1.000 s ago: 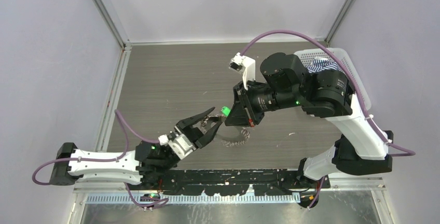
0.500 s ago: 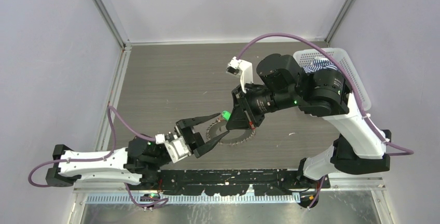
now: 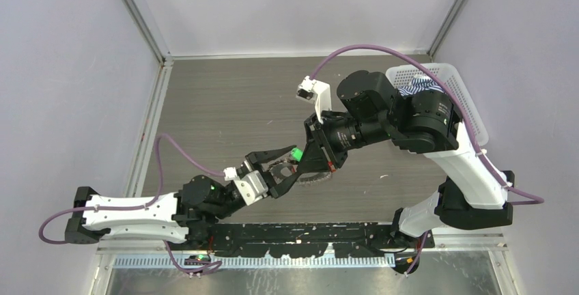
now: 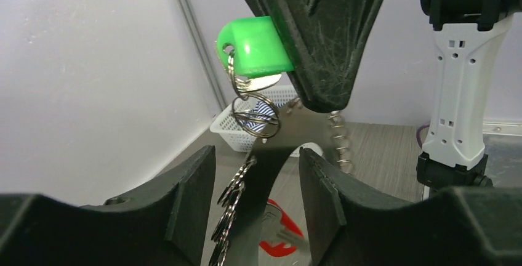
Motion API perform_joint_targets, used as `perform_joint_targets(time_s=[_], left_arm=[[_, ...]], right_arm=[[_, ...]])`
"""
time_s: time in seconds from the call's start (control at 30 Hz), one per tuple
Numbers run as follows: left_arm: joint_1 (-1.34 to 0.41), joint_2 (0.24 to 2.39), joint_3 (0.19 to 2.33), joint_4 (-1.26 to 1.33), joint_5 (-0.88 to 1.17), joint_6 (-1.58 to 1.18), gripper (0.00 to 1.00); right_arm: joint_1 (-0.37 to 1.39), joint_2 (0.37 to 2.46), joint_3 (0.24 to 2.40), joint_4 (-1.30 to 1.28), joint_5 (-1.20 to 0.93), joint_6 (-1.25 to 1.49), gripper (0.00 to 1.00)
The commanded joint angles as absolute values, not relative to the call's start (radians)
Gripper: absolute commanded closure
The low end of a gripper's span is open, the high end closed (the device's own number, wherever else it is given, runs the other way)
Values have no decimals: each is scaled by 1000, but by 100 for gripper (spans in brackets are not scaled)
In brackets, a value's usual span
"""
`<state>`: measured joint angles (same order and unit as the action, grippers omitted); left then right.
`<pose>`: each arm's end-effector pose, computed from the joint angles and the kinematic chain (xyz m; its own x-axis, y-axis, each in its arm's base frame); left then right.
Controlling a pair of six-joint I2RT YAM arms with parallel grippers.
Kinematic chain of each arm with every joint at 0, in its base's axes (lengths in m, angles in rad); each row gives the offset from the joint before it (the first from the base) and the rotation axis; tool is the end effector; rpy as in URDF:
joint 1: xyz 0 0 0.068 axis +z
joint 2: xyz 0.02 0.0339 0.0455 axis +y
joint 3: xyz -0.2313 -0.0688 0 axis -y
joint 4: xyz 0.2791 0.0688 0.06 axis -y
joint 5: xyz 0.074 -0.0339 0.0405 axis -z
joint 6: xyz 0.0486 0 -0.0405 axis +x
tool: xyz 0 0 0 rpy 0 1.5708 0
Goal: Remove the keys from the keyring
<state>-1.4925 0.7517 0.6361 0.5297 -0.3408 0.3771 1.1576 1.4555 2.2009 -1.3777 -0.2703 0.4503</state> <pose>0.0353 -0.2428 0.3471 0.3664 -0.2335 -0.9007 0.8397 0.4999 0.2121 0.0906 0.2390 0.5052 -0.6354 -0.4048 -0.6576 -0.7692 0.4064 0.4932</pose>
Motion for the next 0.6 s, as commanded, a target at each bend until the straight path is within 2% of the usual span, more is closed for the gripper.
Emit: perform_joint_targets(time_s=[0.0, 0.37, 0.57], left_arm=[[-1491, 739, 676, 609, -384, 379, 47], [-1491, 689, 668, 576, -240, 342, 46], [-1491, 703, 684, 550, -260, 331, 45]], right_arm=[[1163, 1443, 2211, -1330, -316, 446, 99], [1163, 1439, 2195, -1345, -311, 436, 99], [1164, 1440, 2200, -1342, -305, 439, 99]])
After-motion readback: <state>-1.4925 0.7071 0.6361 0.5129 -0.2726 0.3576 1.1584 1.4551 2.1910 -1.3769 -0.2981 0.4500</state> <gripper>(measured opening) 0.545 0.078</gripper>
